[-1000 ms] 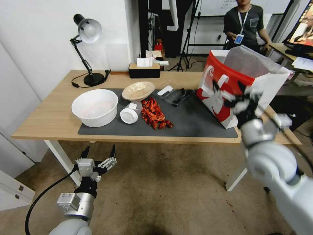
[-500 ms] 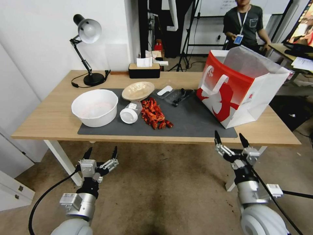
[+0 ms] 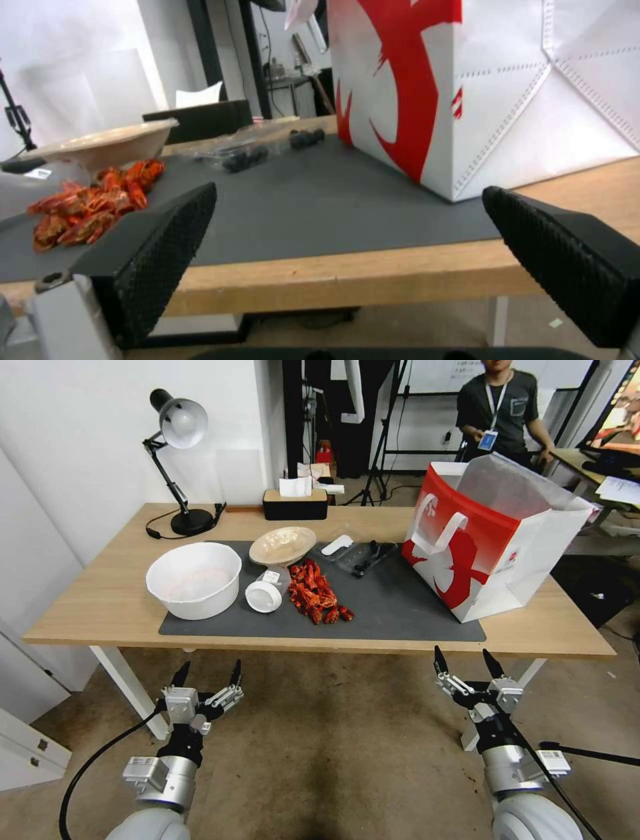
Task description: Pick up the trash from the table and place it into the takeout bag.
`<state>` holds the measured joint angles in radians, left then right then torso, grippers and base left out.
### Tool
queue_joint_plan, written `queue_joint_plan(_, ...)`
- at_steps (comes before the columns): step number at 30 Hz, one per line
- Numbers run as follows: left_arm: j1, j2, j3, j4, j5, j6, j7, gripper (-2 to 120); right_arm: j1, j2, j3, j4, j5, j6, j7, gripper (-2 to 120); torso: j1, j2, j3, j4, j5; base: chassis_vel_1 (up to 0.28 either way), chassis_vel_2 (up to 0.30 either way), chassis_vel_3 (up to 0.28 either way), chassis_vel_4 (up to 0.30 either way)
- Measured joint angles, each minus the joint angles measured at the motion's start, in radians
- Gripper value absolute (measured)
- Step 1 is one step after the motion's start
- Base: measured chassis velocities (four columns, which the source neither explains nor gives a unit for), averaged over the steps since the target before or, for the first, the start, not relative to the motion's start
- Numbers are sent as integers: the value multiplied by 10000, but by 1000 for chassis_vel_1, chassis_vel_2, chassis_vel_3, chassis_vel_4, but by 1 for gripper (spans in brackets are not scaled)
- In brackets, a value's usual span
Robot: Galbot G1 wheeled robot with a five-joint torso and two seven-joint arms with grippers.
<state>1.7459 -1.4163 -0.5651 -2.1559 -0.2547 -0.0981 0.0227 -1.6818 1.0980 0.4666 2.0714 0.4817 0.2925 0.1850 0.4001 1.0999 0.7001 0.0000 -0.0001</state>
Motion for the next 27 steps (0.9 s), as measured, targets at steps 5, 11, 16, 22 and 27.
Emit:
queue_joint_plan(5, 0, 5, -17, 2, 0, -2, 4, 100, 59, 25, -116, -12, 4, -122, 6, 100, 0, 1, 0, 0, 0, 0, 0, 0, 0)
queue_joint_plan(11, -38, 82, -108, 2, -74, -3, 6, 100, 144, 145, -276, -39, -21, -251, 17, 100, 0, 1, 0, 0, 0, 0, 0, 0, 0)
queue_joint_plan(16, -128, 120, -190, -12, -173, 8, 7, 100, 114, 165, -360, -37, -89, -275, 23, 100, 0, 1, 0, 0, 0, 0, 0, 0, 0)
queue_joint_plan(22, -392, 534, -402, -659, -705, 358, 237, 100, 113, 237, -467, 43, -198, -366, 33, 100, -1, 1, -1, 1, 2, 0, 0, 0, 0)
queue_joint_plan(27, -1005, 1221, -627, -935, -1531, 982, -57, 100, 145, 309, -530, 102, -246, -429, 44, 100, 0, 1, 0, 0, -2, 0, 0, 0, 0)
